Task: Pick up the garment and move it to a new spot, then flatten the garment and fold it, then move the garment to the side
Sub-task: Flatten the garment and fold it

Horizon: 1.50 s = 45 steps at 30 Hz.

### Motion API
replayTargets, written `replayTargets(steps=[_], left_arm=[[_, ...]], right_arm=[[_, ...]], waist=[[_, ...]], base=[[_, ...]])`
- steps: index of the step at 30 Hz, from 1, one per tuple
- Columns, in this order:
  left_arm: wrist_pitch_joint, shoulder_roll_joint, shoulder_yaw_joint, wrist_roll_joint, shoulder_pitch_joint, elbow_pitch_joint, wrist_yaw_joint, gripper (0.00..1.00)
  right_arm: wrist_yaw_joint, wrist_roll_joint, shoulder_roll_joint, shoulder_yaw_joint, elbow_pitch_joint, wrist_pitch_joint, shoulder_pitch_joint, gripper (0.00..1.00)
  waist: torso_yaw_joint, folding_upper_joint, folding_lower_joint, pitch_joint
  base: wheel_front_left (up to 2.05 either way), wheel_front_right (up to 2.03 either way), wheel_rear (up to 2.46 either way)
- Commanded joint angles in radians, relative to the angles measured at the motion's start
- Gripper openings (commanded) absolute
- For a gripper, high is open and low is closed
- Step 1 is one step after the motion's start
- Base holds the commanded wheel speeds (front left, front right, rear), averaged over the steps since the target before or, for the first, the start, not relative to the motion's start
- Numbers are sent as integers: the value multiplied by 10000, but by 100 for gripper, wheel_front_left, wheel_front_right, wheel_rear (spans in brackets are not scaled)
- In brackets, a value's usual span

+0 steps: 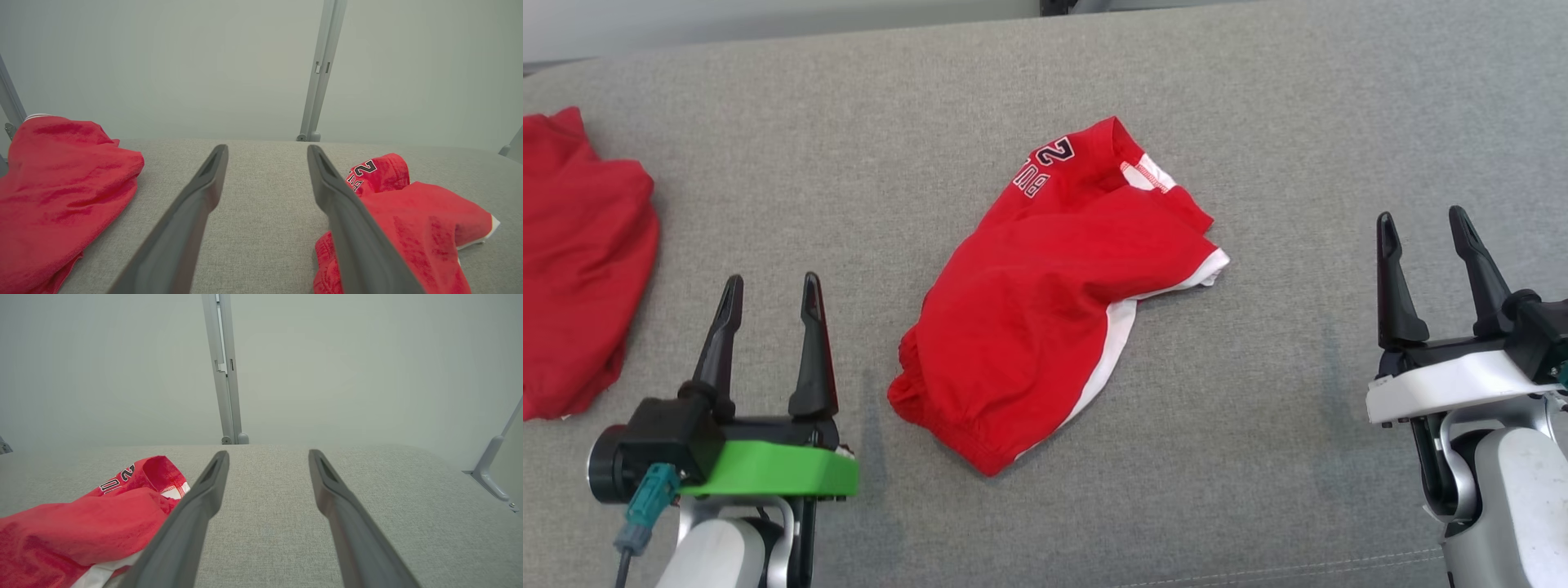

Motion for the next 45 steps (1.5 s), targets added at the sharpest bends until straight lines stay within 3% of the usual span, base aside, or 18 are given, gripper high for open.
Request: replayTargets(steps=[1, 16, 27, 35, 45], left_arm=[[17, 86, -7, 5, 174, -44, 68, 100], [160, 116, -164, -59, 681, -356, 271, 100], [1276, -242, -1487, -675, 1145, -216, -639, 100], [1766, -489, -2409, -762, 1731, -188, -883, 100], [1981, -786, -2530, -1235, 1368, 827, -1151, 100]], right_arm=[[-3, -88, 42, -36, -94, 30, 113, 100], [-3, -9, 309, 33, -440, 320, 470, 100], [-3, 51, 283, 124, -460, 419, 405, 100], [-3, 100, 321, 175, -408, 398, 283, 100], [-3, 160, 357, 308, -264, 325, 139, 100]], waist=[[-89, 0, 0, -249], [-1, 0, 0, -514], [243, 0, 0, -173], [344, 0, 0, 125], [84, 0, 0, 302]], base=[[0, 0, 0], [0, 0, 0], [0, 0, 0], [0, 0, 0], [0, 0, 0]])
